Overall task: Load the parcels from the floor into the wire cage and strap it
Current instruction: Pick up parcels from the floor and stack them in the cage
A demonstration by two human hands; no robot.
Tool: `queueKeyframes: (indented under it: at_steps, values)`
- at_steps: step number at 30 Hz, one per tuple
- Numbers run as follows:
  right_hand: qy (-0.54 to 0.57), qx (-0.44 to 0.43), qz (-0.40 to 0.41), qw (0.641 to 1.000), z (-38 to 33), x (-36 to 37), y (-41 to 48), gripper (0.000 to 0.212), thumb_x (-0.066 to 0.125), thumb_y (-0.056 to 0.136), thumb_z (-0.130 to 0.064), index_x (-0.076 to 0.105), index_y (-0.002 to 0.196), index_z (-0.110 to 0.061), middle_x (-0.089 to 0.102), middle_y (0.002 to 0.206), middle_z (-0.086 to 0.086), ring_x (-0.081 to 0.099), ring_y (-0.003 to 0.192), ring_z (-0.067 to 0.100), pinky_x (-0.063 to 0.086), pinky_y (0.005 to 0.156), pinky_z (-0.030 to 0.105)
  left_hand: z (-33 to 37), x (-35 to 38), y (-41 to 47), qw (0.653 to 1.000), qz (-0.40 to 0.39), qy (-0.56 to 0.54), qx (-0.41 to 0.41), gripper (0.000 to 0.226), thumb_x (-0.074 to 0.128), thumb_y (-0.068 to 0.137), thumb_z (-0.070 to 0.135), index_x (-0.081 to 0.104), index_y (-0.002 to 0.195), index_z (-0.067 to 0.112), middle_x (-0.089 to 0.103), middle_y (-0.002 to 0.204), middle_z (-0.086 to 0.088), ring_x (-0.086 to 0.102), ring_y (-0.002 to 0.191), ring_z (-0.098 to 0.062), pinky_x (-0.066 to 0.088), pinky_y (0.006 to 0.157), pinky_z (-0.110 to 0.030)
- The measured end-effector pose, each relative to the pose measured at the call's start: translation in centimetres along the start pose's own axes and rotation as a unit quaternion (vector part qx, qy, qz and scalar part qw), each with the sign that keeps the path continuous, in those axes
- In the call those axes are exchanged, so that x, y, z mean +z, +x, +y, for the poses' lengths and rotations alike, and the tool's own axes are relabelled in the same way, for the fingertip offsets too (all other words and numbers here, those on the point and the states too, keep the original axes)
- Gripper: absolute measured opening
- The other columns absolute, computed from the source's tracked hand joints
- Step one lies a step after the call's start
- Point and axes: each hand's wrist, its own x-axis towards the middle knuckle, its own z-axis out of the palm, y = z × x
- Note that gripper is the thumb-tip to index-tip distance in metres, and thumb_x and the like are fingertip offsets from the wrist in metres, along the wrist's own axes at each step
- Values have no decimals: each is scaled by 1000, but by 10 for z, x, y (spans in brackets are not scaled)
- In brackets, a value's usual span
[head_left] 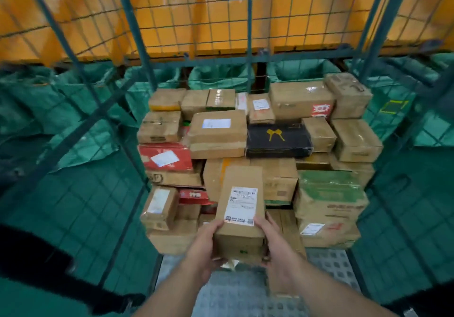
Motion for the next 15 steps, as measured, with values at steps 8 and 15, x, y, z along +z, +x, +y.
queueKeyframes:
  at_steps: [8, 15]
  values:
    - [-5, -18, 37, 999, -90, -88, 92, 55, 61, 94, -57, 43, 145, -50, 70, 121, -7, 66, 107, 20, 54, 74, 35, 40, 126, 103, 999, -45, 23, -12, 43, 75, 85, 46, 65, 120, 24, 68, 124, -12, 62, 117, -33, 57, 81, -45]
    - [63, 16, 57, 996, -131, -116, 139, 60, 65, 90, -56, 46, 144, -37, 69, 120, -1, 67, 103, 21, 55, 70, 34, 86, 175, 139, 996, -64, 69, -9, 50, 75, 80, 50, 65, 121, 23, 69, 121, -12, 62, 115, -33, 57, 96, -51]
